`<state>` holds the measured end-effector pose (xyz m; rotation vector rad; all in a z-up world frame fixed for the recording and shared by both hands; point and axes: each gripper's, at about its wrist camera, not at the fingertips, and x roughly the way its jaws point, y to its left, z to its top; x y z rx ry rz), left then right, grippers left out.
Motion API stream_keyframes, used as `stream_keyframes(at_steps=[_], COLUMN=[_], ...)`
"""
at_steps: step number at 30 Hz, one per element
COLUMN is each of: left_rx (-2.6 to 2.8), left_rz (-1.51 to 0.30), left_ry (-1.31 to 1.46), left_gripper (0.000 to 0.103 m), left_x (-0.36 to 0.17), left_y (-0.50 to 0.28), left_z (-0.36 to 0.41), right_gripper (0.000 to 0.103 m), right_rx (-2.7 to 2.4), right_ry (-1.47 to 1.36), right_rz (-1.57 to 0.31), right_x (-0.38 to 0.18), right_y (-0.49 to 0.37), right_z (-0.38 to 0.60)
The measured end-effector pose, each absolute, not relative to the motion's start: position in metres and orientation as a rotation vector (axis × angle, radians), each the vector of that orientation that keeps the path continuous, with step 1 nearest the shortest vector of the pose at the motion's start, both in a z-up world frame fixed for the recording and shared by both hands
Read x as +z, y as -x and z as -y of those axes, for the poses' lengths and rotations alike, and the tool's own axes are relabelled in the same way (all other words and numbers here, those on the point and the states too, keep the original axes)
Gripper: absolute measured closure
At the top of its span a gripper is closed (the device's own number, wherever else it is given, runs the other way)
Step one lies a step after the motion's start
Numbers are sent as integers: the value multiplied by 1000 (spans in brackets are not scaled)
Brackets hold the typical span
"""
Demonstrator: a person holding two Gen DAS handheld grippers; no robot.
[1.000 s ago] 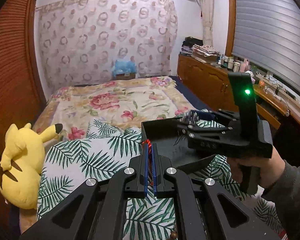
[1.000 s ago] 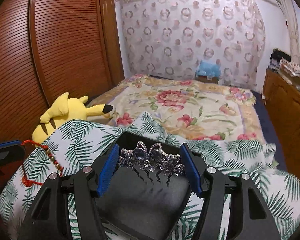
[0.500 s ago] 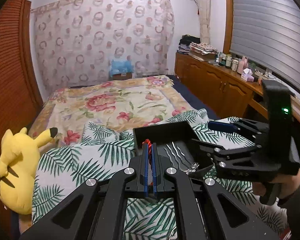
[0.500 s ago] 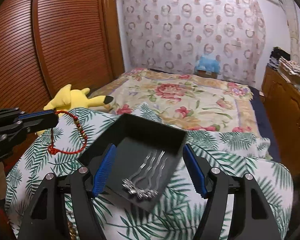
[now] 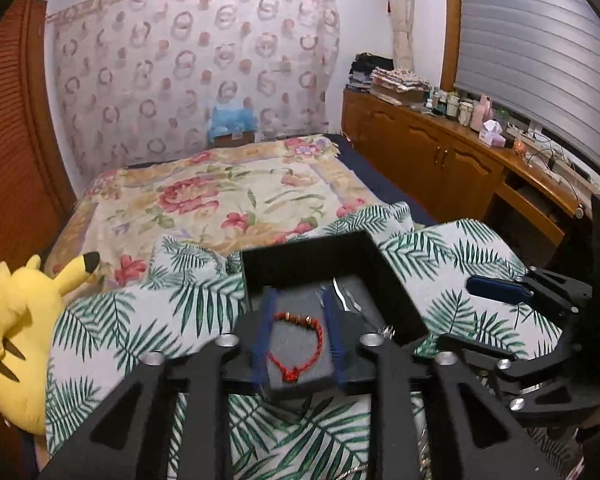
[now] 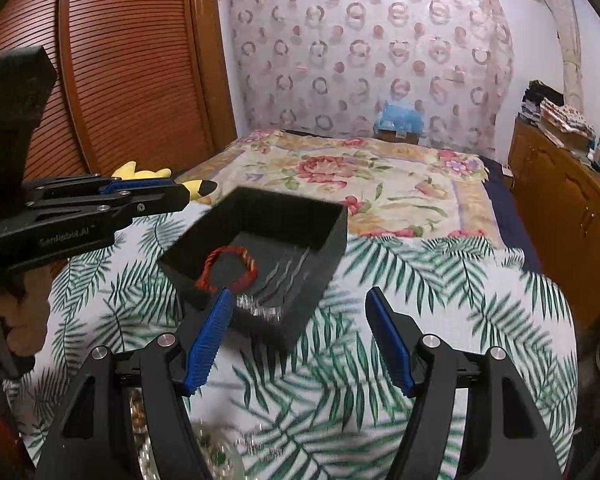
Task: Organize jewelry
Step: 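Lower the red string bracelet into the black box and open the left tool, then move the left tool to the engraved silver bangle and grasp it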
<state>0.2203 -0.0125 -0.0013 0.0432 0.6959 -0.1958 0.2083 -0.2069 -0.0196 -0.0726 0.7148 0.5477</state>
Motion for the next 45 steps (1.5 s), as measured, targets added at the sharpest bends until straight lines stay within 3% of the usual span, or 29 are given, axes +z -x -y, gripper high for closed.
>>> stream_keyframes(at_steps=[3,6,11,21,23,25,45], left_rx=[-199,-195,-225,-256,-268,-278,-271], left_rz=[-709,-715,-745,-818,-828,-826,-854], left_ry=[-34,-40,-23,20,17,15,-88], left_gripper=[74,64,55,49,48,34,32], left_x=[-8,-14,-28,-63,-68,-70,-88], left_y=[-208,-193,-168,-135,-128,-122,-114], left_z=[8,5,-1,-2,1,3,36], right_gripper=[32,32,33,63,65,66,66], right_rx=[545,546,556,574,580,572,514], right_ry=[54,48,59,119,119,132,213], right_rz=[-723,-734,-749,-823,-827,-824,-785], right_x=[-27,-33,-43,-65,-67,-68,-65], right_y=[-193,-177,-154,-138,-135,-131,-123], right_z=[216,220,222,221,221,219,208])
